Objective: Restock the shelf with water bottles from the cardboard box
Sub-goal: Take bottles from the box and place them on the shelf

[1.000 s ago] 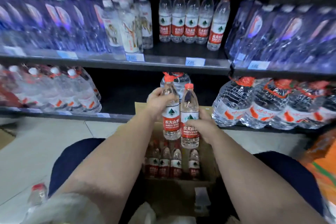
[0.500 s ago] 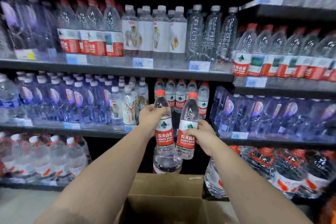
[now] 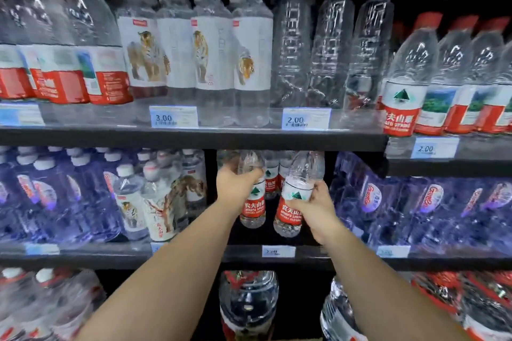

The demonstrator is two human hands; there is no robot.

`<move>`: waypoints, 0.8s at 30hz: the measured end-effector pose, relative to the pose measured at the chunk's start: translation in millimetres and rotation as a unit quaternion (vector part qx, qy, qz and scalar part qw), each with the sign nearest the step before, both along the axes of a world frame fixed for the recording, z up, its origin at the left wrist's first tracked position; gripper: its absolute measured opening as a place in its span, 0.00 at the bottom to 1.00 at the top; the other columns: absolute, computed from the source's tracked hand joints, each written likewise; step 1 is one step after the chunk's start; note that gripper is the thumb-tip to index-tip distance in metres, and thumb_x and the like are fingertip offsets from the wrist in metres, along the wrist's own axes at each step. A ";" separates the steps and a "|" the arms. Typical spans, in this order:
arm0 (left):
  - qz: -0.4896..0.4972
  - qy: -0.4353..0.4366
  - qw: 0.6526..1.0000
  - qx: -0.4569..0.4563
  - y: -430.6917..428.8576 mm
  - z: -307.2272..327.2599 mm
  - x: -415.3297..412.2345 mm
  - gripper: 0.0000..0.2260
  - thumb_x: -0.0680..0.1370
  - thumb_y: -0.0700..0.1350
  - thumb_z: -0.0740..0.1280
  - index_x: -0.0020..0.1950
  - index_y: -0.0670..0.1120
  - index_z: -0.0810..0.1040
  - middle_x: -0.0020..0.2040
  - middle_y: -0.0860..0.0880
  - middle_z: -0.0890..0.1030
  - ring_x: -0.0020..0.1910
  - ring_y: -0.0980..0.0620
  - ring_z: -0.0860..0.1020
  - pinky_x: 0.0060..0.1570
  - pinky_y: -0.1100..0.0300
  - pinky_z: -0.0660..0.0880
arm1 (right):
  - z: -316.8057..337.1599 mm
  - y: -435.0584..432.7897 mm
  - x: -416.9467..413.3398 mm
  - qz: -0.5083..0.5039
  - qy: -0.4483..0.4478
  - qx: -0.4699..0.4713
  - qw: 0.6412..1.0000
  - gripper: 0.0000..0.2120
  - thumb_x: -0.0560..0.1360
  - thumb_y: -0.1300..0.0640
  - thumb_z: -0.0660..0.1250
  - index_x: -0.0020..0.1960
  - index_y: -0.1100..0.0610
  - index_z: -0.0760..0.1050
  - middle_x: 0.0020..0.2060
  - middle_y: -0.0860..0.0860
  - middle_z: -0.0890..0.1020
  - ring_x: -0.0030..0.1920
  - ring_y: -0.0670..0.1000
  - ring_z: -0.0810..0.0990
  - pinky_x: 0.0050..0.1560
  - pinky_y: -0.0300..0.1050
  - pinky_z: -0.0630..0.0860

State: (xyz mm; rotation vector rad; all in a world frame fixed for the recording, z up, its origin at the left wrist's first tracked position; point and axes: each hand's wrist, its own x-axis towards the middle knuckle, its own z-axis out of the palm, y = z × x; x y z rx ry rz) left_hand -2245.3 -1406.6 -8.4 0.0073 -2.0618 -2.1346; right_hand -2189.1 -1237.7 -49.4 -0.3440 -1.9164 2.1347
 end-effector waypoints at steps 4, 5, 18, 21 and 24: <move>-0.020 0.029 0.997 -0.066 13.9 -22.1 -22.3 0.26 0.67 0.42 0.78 0.64 0.44 0.77 0.53 0.54 0.78 0.55 0.54 0.77 0.56 0.60 0.73 | -24.3 9.2 -26.3 0.010 -0.014 0.077 0.997 0.40 0.64 0.73 0.75 0.68 0.51 0.63 0.58 0.49 0.79 0.59 0.51 0.79 0.57 0.50 0.77; -0.025 0.033 0.996 -0.077 15.2 -25.3 -24.2 0.27 0.68 0.41 0.78 0.65 0.44 0.76 0.53 0.54 0.77 0.55 0.55 0.76 0.55 0.61 0.72 | -29.4 11.3 -31.1 0.016 -0.018 0.092 0.995 0.39 0.64 0.72 0.75 0.68 0.51 0.64 0.57 0.48 0.79 0.59 0.50 0.79 0.58 0.51 0.76; -0.081 -0.023 0.982 -0.170 -9.5 -103.9 -38.1 0.31 0.65 0.42 0.81 0.63 0.46 0.72 0.53 0.50 0.81 0.53 0.51 0.80 0.53 0.58 0.77 | -54.1 -6.2 -44.1 -0.002 -0.017 0.128 0.992 0.30 0.68 0.63 0.77 0.66 0.52 0.69 0.56 0.46 0.79 0.56 0.47 0.78 0.60 0.46 0.75; -0.071 -0.031 0.980 -0.184 -9.9 -106.1 -41.9 0.25 0.64 0.42 0.81 0.57 0.46 0.74 0.48 0.49 0.80 0.48 0.51 0.80 0.48 0.62 0.77 | -59.5 -6.9 -44.7 -0.046 -0.048 0.142 0.988 0.26 0.66 0.56 0.79 0.61 0.53 0.73 0.52 0.50 0.80 0.53 0.51 0.80 0.56 0.49 0.78; -0.077 -0.034 0.978 -0.191 -2.3 -101.6 -48.7 0.26 0.65 0.41 0.81 0.59 0.44 0.75 0.46 0.49 0.80 0.43 0.54 0.78 0.41 0.68 0.74 | -59.2 -2.6 -48.6 -0.094 -0.056 0.162 0.981 0.25 0.66 0.55 0.79 0.59 0.55 0.72 0.49 0.50 0.78 0.50 0.50 0.78 0.53 0.46 0.76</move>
